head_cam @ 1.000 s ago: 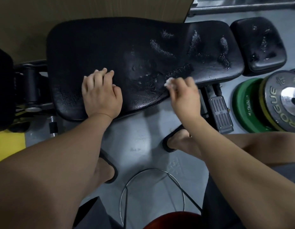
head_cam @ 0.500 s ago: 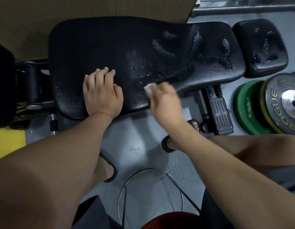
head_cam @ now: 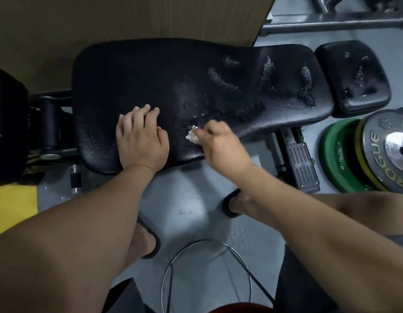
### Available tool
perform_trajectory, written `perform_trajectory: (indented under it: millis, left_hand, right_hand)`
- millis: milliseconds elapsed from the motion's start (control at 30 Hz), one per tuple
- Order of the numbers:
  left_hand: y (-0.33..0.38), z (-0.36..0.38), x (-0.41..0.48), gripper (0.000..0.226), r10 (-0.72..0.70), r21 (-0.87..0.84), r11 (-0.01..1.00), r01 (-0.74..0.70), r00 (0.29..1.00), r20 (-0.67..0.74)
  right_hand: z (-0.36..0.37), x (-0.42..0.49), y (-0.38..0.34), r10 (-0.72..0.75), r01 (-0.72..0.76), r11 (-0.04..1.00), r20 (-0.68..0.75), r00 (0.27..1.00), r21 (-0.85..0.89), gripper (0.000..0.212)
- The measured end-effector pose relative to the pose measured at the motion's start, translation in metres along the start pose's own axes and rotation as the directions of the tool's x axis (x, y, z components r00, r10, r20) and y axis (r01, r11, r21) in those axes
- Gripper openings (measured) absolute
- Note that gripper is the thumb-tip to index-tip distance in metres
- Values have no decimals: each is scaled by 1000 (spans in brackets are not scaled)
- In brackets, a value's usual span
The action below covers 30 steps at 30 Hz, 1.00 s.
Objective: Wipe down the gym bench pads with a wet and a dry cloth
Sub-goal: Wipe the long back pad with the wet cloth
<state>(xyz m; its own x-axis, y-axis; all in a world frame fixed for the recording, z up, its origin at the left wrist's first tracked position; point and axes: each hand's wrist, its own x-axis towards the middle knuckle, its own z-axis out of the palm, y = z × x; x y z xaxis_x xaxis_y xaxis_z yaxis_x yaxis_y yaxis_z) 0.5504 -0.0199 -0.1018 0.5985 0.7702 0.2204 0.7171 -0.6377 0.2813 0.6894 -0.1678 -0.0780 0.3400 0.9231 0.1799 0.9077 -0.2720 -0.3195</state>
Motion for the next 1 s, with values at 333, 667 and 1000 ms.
perform_trajectory:
  millis: [333, 667, 1000]
  left_hand:
    - [1, -1, 2, 48, -2, 22, 1000, 2, 1000, 7]
    - [5, -9, 5, 47, -35, 19, 999, 34, 998, 47]
    - [-4, -37, 25, 46, -2, -68, 998, 17, 976, 216]
  right_hand:
    - [8, 8, -8, -14, 14, 1000, -1, 1000, 20, 28]
    - [-9, 50, 14, 19, -21, 997, -28, 999, -77, 27]
    - [-10, 20, -4, -142, 136, 986, 63, 988, 92, 24]
